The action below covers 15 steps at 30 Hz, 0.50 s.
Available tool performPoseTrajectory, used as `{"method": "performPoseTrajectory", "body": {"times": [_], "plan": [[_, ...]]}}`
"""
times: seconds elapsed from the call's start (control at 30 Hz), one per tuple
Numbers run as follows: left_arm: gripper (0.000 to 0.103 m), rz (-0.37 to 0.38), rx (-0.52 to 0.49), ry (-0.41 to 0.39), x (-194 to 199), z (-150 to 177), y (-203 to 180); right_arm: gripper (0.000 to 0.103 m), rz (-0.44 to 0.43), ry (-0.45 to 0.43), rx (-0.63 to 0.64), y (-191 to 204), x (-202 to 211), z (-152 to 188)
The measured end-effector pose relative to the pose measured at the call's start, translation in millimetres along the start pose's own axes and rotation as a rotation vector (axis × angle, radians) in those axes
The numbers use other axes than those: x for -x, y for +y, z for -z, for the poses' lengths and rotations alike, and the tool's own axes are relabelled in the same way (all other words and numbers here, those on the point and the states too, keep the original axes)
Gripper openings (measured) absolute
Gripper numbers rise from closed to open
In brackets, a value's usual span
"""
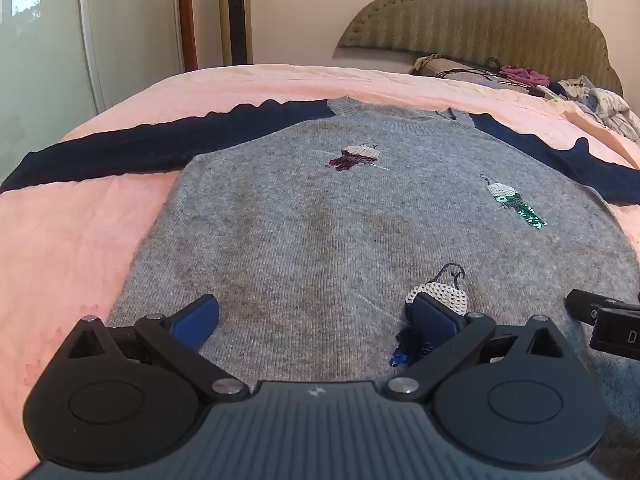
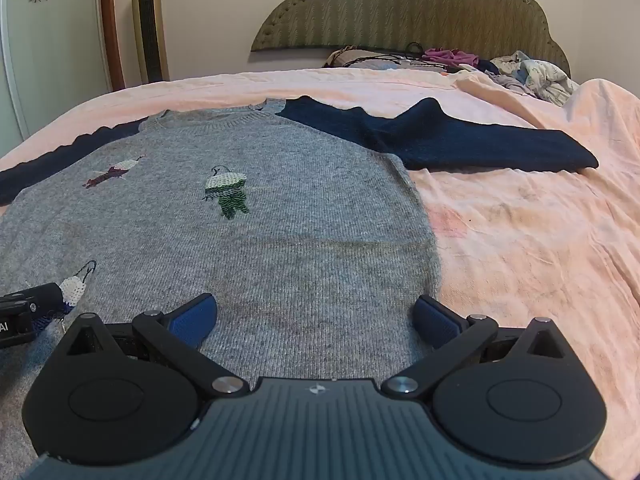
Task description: Fold small clothes
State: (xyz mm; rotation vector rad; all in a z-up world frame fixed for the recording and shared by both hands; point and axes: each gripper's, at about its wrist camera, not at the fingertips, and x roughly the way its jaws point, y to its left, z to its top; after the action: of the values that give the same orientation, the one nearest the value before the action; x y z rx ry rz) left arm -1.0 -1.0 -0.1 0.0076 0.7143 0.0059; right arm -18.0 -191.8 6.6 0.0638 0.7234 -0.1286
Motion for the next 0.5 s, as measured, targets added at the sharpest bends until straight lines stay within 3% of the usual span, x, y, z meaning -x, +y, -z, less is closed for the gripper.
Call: {"method": "performPoseTrajectory", "body": {"times": [0.5], "plan": [[0.103, 0.013, 0.001, 0.02, -2.7, -0.8, 0.4, 0.103, -0.002, 0.004, 0.002, 0.0, 0.1, 0.7]]}}
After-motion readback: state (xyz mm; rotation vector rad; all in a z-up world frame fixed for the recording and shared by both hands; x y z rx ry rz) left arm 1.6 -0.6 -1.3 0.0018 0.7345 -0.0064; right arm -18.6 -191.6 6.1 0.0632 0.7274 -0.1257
